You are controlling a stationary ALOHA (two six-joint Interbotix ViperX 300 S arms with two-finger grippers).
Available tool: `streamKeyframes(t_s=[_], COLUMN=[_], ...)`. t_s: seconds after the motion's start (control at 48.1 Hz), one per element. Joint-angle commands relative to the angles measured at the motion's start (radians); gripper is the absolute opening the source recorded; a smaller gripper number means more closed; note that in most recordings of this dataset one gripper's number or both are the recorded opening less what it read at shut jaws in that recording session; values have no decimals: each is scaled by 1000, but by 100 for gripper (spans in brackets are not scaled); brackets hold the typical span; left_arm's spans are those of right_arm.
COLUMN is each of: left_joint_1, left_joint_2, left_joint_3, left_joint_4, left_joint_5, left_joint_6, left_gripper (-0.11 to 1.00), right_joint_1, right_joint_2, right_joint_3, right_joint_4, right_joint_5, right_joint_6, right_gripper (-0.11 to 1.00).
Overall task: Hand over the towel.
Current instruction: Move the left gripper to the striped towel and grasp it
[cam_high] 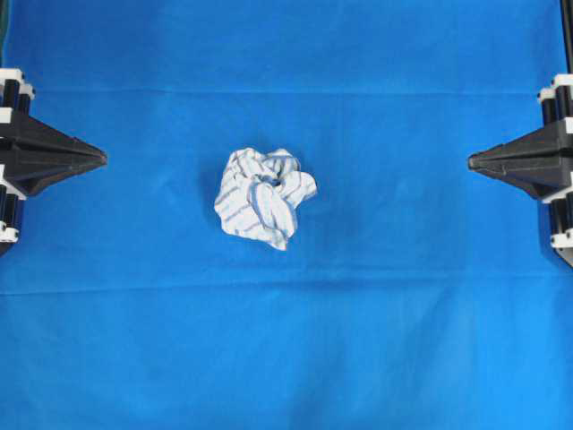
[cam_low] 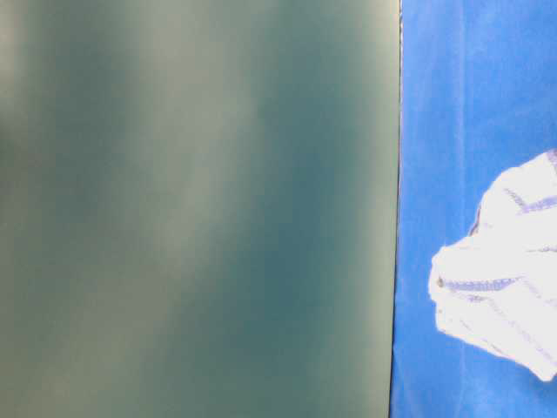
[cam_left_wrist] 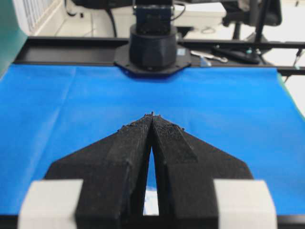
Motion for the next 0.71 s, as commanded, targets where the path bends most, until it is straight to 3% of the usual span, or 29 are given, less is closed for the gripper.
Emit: streamKeyframes(t_s=[0.0, 0.208, 0.562, 0.603, 0.686], left_joint_1=[-2, -2, 34, 37, 40], left_joint_2=[28, 135, 437, 474, 545], left_joint_3=[-38, -84, -204, -222, -262], left_joint_4=[-11, -12, -14, -14, -14], left_joint_5=[-12, -44, -71, -66, -51], left_joint_6=[8, 11, 9, 9, 8], left_gripper=[0, 0, 1, 6, 25], right_joint_1=[-8, -9, -8, -9, -9], right_joint_2=[5, 8, 17, 20, 28], right_joint_3=[-35, -64, -64, -64, -63], right_joint_4=[-2, -3, -3, -3, -3], right_joint_5=[2, 98, 107, 107, 107], right_joint_6=[-5, -2, 5, 5, 6], right_gripper=[0, 0, 0, 0, 0])
